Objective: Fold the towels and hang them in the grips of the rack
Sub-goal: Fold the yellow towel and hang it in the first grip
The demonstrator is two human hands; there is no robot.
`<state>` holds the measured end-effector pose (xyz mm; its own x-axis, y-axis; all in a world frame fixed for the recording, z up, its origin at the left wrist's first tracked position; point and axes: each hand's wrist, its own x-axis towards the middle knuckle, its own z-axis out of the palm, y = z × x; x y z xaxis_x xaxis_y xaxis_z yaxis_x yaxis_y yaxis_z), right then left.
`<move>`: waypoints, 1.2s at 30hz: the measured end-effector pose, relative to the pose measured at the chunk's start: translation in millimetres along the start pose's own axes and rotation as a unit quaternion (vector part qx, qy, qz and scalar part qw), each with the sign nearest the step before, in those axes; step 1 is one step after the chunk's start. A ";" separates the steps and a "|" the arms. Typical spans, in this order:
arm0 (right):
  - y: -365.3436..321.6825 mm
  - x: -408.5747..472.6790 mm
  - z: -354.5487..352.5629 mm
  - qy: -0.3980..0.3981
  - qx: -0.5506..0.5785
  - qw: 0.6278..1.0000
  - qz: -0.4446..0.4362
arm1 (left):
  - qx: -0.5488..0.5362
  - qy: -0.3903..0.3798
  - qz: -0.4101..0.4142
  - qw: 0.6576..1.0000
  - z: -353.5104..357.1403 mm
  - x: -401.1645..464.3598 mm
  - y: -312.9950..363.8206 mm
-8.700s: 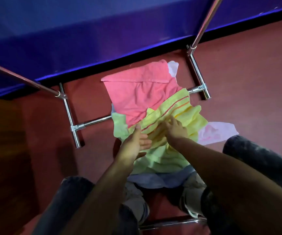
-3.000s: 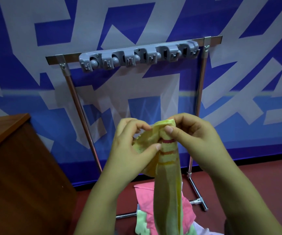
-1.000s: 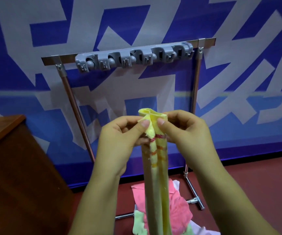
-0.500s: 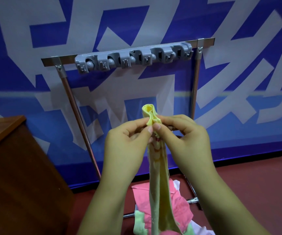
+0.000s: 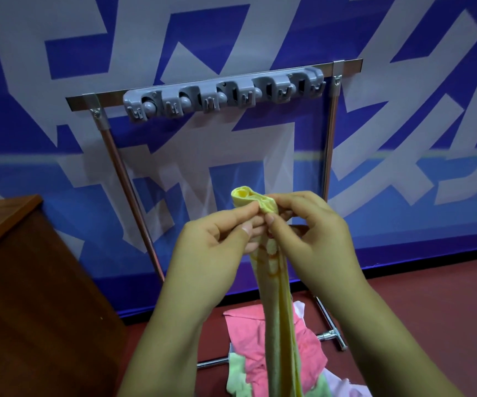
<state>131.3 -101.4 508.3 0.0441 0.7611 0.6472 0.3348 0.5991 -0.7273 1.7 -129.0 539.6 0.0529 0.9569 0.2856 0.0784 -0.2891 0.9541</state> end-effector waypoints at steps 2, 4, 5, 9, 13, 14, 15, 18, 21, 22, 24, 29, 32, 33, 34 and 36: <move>0.5 0.8 -3.1 -0.014 0.020 1.000 0.015 | 0.038 0.016 0.042 0.998 -5.6 -1.2 -0.8; 0.4 2.1 -5.9 -0.032 0.042 0.998 0.034 | 0.144 0.076 0.129 0.978 -16.9 1.8 -3.7; 0.1 2.9 -7.0 -0.040 0.057 0.997 0.046 | 0.211 0.091 0.171 0.958 -23.0 4.5 -4.2; -1.7 4.2 -10.4 -0.076 0.103 0.990 0.059 | 0.335 0.036 0.202 0.920 -40.3 16.1 -7.4; -3.4 4.2 -14.8 -0.095 0.130 0.985 0.061 | 0.368 -0.002 0.180 0.912 -50.0 22.5 -7.2; -3.1 4.1 -15.7 -0.100 0.133 0.984 0.064 | 0.376 -0.010 0.179 0.909 -52.7 24.1 -7.1; -3.2 4.0 -16.5 -0.106 0.137 0.983 0.066 | 0.381 -0.022 0.180 0.906 -55.4 25.4 -7.2; -2.7 3.9 -18.4 -0.116 0.146 0.980 0.072 | 0.395 -0.075 0.181 0.898 -60.2 28.5 -5.8; -2.0 4.3 -19.6 -0.115 0.153 0.978 0.084 | 0.420 -0.104 0.190 0.881 -62.5 31.6 -1.6; -1.3 4.5 -19.2 -0.114 0.147 0.979 0.085 | 0.428 -0.100 0.200 0.876 -62.5 32.3 0.3; -0.2 4.4 -18.0 -0.112 0.126 0.982 0.080 | 0.428 -0.084 0.214 0.874 -60.7 32.1 4.2; -0.3 6.3 -18.8 -0.112 0.095 0.987 0.064 | 0.405 -0.060 0.218 0.886 -55.7 26.7 7.0; 0.1 6.9 -19.6 -0.108 0.077 0.990 0.047 | 0.384 -0.057 0.218 0.895 -57.8 26.2 7.6; 0.1 7.2 -19.4 -0.103 0.073 0.991 0.042 | 0.387 -0.058 0.225 0.893 -57.9 26.2 8.1; 0.1 7.4 -19.0 -0.096 0.073 0.992 0.039 | 0.389 -0.057 0.234 0.889 -57.6 26.0 8.4; 0.1 8.2 -17.9 -0.085 0.091 0.991 0.045 | 0.386 -0.045 0.249 0.887 -55.4 24.8 8.7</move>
<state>148.5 -99.6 517.6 -0.0980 0.8349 0.5417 0.1616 0.5504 -0.8191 -51.5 -106.3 560.0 0.3487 0.7096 0.6122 0.6802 -0.6410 0.3556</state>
